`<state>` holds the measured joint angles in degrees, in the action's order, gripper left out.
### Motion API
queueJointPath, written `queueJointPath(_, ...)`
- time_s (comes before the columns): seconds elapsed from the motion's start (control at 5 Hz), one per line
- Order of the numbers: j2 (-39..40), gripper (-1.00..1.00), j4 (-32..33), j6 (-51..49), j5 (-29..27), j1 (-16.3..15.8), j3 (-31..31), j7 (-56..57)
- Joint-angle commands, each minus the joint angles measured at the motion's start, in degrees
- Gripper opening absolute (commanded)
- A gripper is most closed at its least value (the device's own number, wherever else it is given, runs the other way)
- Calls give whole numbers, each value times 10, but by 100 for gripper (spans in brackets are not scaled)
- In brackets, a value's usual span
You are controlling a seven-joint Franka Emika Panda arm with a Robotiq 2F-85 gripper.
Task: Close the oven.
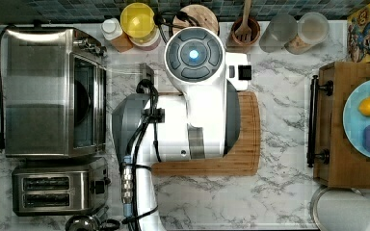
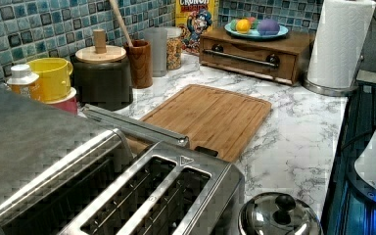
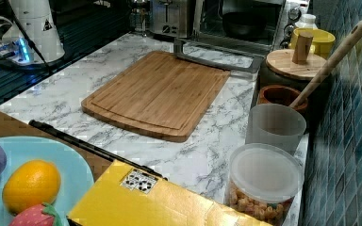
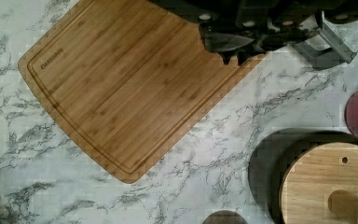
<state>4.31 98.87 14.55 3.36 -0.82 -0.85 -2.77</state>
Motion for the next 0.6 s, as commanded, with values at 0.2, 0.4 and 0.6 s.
queueJointPath(0.2, -4, -100, 44, 59, -9, 0, -2, 11)
queueJointPath(0.4, -33, -100, 126, 128, -55, 11, -5, 97)
queueJointPath(0.6, -57, -100, 215, 206, -145, 25, -3, 233)
